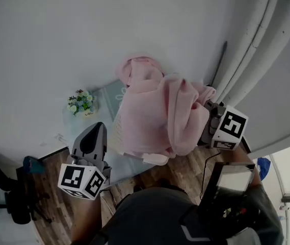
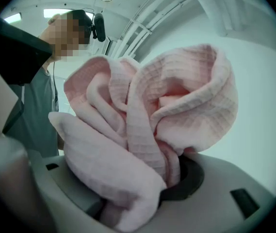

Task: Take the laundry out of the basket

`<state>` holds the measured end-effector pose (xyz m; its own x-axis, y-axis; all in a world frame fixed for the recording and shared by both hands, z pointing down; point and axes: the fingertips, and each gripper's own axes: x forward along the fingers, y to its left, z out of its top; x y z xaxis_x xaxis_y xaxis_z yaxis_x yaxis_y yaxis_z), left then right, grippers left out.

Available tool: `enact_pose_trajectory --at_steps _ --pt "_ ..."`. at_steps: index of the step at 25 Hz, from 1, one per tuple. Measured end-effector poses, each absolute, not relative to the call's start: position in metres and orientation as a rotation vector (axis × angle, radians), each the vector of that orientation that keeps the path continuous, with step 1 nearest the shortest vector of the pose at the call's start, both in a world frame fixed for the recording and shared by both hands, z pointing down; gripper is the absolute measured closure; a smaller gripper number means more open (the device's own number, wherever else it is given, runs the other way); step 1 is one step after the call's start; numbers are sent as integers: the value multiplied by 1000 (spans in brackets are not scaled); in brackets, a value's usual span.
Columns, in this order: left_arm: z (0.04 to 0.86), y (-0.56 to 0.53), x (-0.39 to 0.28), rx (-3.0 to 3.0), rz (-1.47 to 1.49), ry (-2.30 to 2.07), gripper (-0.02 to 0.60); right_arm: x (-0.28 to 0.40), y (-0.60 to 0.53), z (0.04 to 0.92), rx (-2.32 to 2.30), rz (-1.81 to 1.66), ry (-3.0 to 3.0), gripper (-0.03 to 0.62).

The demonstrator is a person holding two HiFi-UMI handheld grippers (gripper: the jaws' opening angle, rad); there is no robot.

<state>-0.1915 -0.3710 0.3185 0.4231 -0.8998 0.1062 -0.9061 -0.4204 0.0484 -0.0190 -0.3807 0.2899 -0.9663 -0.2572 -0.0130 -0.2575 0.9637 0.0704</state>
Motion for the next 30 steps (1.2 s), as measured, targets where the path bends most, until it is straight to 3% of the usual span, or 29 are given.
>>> enact_pose_trajectory --at_steps 21,30 --pt "291 -354 1 2954 -36 -826 572 155 -287 252 -1781 27 2507 307" --pt "315 -332 33 2929 31 -768 572 176 -254 284 -2051 -32 2278 306"
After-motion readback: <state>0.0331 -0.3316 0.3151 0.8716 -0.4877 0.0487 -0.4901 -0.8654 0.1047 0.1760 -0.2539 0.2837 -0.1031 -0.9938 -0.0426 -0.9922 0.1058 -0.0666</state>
